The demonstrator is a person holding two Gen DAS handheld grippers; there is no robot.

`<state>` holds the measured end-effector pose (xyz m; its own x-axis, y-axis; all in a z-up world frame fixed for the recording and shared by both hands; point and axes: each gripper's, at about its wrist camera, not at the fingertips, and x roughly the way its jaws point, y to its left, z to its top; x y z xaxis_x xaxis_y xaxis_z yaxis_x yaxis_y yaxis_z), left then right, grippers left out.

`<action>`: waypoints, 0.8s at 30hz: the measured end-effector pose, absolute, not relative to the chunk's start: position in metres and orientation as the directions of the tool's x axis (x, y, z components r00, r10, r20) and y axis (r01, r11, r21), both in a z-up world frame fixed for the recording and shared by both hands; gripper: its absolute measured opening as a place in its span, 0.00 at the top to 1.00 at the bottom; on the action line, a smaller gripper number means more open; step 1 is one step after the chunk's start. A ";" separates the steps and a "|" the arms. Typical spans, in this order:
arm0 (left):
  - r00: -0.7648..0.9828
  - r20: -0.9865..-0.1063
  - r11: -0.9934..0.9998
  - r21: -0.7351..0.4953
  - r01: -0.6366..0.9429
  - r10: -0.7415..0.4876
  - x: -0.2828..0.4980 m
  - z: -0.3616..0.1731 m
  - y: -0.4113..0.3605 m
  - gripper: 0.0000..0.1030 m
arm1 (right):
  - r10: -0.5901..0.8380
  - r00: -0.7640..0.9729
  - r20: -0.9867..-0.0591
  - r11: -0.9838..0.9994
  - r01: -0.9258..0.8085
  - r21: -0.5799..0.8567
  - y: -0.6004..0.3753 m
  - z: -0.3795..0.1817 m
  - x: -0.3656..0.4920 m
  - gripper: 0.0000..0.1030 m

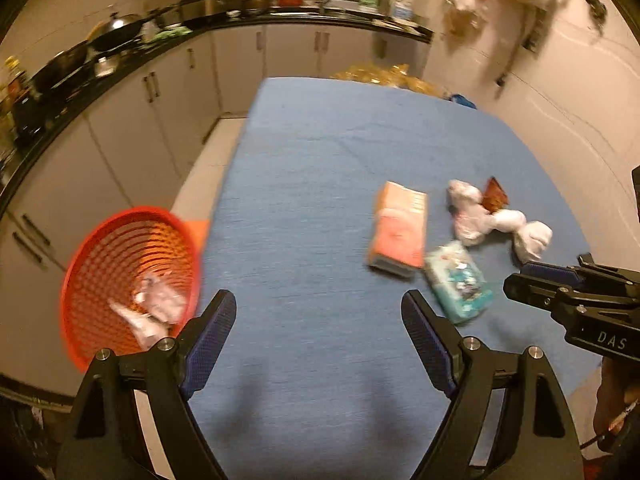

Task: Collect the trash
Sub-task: 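Move both open tools back over the remaining trash on the table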

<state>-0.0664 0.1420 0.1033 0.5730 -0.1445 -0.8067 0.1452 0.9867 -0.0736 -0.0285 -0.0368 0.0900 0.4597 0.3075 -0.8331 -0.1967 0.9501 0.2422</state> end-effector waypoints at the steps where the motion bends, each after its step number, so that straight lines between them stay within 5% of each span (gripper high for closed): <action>1: 0.566 -0.810 0.984 -0.076 0.159 -0.154 -0.067 0.102 0.133 0.19 | 0.302 0.462 -0.834 0.952 -0.182 0.244 -0.045 0.090 -0.030 0.60; 12: 0.422 -0.865 0.957 -0.195 0.215 -0.271 -0.046 0.069 0.063 0.19 | 0.247 0.487 -0.837 0.967 -0.071 0.244 -0.117 0.092 -0.042 0.59; 24: 0.369 -0.898 0.967 -0.184 0.174 -0.238 -0.024 0.035 0.016 0.19 | 0.209 0.486 -0.849 0.972 -0.010 0.233 -0.177 0.087 -0.049 0.56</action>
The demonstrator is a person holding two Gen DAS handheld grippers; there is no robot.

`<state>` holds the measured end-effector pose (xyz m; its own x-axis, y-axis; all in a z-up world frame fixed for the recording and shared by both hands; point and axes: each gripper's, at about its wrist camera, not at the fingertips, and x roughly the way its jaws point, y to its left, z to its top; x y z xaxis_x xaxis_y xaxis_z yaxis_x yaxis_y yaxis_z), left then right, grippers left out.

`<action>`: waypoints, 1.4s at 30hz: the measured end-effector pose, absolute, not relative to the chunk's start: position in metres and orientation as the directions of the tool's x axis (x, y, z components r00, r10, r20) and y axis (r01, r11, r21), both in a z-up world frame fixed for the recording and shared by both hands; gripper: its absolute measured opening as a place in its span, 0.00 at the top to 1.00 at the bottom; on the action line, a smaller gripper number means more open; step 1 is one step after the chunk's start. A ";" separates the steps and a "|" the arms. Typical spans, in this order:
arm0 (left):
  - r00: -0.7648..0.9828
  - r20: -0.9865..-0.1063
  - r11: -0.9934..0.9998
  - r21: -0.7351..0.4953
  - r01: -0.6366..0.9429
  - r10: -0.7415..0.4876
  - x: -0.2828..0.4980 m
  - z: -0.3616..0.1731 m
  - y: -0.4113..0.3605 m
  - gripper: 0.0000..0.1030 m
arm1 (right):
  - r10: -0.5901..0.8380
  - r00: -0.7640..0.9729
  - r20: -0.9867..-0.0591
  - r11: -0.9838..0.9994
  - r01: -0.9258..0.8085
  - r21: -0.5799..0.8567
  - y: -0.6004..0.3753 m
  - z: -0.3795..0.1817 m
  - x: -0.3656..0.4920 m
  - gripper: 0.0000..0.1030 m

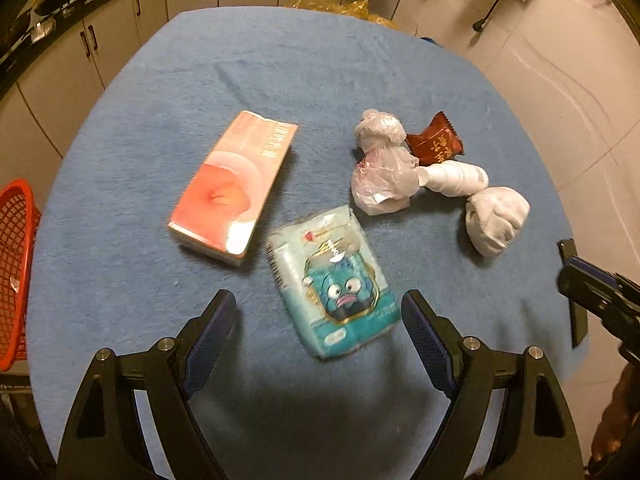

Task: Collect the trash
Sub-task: 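Move both open tools back over the remaining trash on the table, then grasp the blue-green tissue pack with left tool while right tool grasps the white glove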

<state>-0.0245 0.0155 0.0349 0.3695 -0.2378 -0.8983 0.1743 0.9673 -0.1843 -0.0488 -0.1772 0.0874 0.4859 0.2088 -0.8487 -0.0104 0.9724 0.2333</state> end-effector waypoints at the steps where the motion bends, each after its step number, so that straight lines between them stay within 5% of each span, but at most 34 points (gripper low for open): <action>1: 0.369 -0.900 0.969 -0.177 0.172 -0.230 -0.021 0.033 0.012 0.19 | 0.206 0.485 -0.850 0.973 -0.008 0.232 -0.180 0.087 -0.049 0.56; 13: 0.426 -0.895 0.977 -0.046 0.208 -0.133 -0.001 0.017 -0.017 0.19 | 0.214 0.474 -0.854 0.970 0.003 0.245 -0.206 0.082 -0.040 0.50; 19: 0.466 -0.879 0.968 0.019 0.249 -0.103 -0.011 0.019 -0.015 0.48 | 0.262 0.486 -0.834 0.957 -0.020 0.289 -0.201 0.077 -0.023 0.33; 29: 0.454 -0.881 0.962 -0.002 0.274 -0.131 -0.023 0.022 0.004 0.52 | 0.273 0.441 -0.855 0.953 -0.002 0.303 -0.191 0.046 0.021 0.32; 37: 0.458 -0.876 0.963 -0.024 0.268 -0.150 -0.019 0.024 0.005 0.53 | 0.286 0.422 -0.860 0.951 -0.017 0.308 -0.179 0.043 0.019 0.69; 42: 0.475 -0.863 0.961 -0.042 0.272 -0.172 -0.025 0.033 0.010 0.53 | 0.284 0.446 -0.849 0.955 -0.053 0.292 -0.168 0.056 0.001 0.71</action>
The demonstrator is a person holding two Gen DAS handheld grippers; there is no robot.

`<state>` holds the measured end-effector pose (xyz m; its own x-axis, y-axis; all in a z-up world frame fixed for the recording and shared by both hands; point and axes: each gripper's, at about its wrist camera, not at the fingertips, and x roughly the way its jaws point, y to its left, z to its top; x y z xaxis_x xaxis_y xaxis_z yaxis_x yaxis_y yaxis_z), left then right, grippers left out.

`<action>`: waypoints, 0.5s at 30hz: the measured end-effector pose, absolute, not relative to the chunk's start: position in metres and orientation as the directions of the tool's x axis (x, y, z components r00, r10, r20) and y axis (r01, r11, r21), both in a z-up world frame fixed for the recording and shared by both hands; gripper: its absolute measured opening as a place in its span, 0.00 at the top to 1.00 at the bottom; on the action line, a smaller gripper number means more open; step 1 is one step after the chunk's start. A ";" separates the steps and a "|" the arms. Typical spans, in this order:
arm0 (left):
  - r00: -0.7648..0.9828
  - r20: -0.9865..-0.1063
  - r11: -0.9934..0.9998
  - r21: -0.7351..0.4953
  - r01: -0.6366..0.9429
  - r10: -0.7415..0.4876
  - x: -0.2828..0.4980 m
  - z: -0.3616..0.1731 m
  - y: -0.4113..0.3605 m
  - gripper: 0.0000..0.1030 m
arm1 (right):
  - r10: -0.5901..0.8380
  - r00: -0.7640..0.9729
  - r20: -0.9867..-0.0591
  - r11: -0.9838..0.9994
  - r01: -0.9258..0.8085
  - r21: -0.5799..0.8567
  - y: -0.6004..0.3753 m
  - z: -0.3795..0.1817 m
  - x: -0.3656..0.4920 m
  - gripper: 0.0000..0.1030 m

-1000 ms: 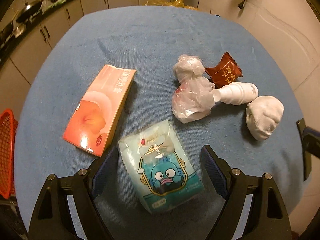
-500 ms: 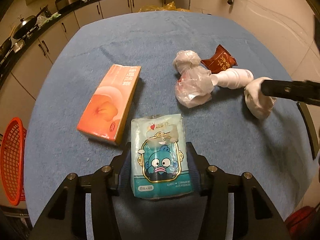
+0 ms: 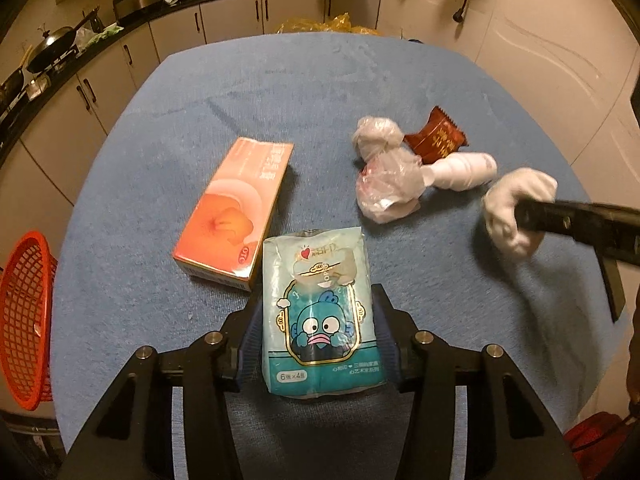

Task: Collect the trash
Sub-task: 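Grasp the blue-green tissue pack with left tool while right tool grasps the white glove, then carry the tissue pack and white glove over the red basket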

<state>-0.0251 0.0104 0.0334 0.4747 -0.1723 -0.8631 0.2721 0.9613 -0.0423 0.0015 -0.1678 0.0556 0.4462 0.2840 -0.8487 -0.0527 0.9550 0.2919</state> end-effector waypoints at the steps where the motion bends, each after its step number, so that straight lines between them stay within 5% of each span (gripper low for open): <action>1: 0.479 -0.860 0.961 -0.046 0.273 -0.177 -0.026 0.037 0.011 0.53 | 0.285 0.448 -0.847 0.955 -0.064 0.288 -0.164 0.058 -0.002 0.71; 15: 0.527 -0.831 0.961 -0.034 0.273 -0.179 -0.046 0.068 0.028 0.53 | 0.297 0.470 -0.831 0.955 -0.146 0.258 -0.128 0.076 -0.023 0.71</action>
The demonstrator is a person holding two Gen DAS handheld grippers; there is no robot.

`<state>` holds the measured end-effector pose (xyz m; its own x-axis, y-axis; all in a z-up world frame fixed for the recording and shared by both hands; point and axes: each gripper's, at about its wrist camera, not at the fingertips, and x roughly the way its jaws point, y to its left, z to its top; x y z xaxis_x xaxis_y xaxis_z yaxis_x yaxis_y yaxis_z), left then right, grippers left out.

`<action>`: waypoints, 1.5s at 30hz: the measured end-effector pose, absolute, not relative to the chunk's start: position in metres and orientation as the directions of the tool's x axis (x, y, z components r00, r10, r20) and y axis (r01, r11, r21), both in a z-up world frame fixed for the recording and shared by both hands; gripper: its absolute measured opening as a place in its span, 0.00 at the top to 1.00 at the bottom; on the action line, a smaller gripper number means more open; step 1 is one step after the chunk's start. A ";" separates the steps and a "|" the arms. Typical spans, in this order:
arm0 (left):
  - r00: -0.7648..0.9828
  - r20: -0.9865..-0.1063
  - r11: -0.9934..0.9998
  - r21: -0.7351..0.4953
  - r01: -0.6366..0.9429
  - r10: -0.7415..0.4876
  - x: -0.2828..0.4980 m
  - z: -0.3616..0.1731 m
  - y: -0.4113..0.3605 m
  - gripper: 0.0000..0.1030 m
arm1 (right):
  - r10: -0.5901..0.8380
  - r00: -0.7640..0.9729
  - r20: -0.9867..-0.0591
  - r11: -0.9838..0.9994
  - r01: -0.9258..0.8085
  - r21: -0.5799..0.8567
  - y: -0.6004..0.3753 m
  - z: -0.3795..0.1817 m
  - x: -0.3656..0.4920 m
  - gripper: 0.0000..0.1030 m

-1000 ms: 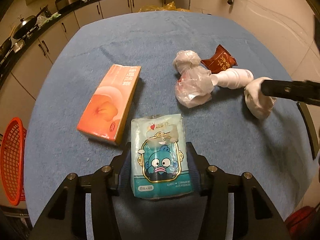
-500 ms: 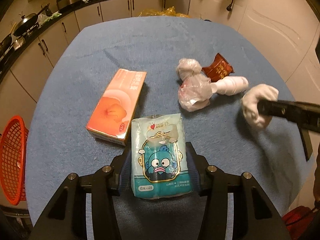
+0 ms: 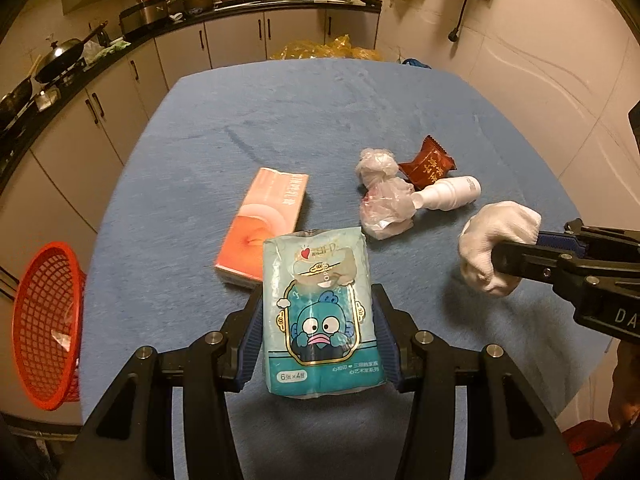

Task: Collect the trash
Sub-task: 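Carry the tissue pack and white glove over the red basket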

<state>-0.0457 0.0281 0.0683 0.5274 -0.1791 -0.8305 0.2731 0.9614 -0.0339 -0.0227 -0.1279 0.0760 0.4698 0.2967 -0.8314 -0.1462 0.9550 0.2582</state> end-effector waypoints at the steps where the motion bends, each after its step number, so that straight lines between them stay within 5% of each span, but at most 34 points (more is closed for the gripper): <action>1: 0.529 -0.830 0.962 -0.032 0.271 -0.177 -0.046 0.069 0.030 0.53 | 0.297 0.471 -0.831 0.955 -0.150 0.256 -0.125 0.077 -0.024 0.71; 45: 0.606 -0.791 0.992 -0.015 0.124 -0.088 -0.078 0.096 0.126 0.53 | 0.351 0.488 -0.799 0.929 -0.286 0.234 -0.032 0.101 -0.039 0.70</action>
